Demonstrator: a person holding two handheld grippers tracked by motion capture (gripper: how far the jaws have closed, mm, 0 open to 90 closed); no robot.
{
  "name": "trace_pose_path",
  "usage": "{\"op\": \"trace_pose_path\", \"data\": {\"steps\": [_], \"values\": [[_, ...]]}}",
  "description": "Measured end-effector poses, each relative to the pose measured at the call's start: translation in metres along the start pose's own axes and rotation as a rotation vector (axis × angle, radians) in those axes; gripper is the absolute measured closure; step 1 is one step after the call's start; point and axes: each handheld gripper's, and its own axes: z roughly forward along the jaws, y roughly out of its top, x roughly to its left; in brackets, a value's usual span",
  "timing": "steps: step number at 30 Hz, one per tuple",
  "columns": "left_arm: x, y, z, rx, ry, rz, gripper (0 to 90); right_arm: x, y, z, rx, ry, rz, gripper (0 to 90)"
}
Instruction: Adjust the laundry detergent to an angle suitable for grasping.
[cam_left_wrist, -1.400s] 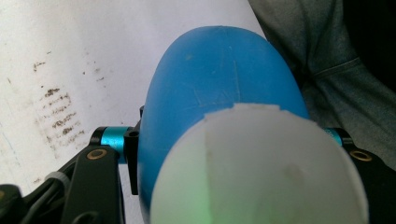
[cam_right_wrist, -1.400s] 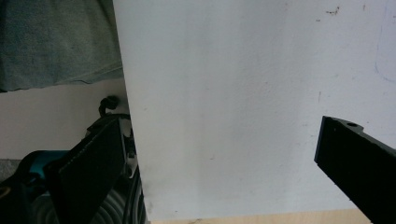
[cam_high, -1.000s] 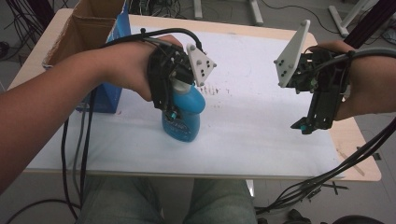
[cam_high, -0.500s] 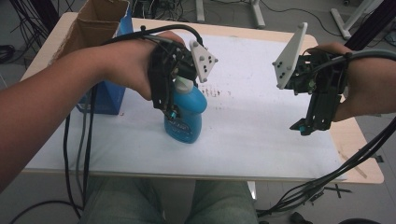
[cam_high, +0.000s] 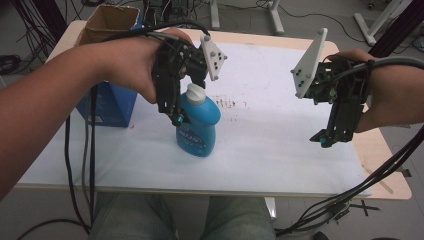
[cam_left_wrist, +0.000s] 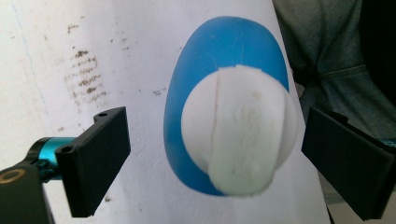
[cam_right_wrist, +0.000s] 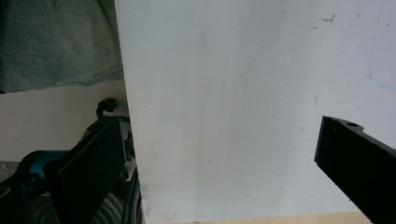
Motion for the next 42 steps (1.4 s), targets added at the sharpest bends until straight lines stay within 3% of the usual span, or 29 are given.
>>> {"op": "trace_pose_path", "data": {"steps": [22, 33, 42], "values": [[-0.004, -0.017, -0.042, 0.078, 0.053, -0.122, 1.7, -0.009, 0.014, -0.002, -0.002, 0.001, -0.029, 1.0], [0.004, -0.028, -0.058, 0.155, 0.078, -0.212, 1.7, -0.024, 0.028, 0.000, 0.002, 0.015, -0.039, 1.0], [0.008, -0.030, -0.063, 0.237, 0.056, -0.293, 1.7, -0.034, 0.037, -0.009, -0.001, 0.016, -0.054, 1.0]]}}
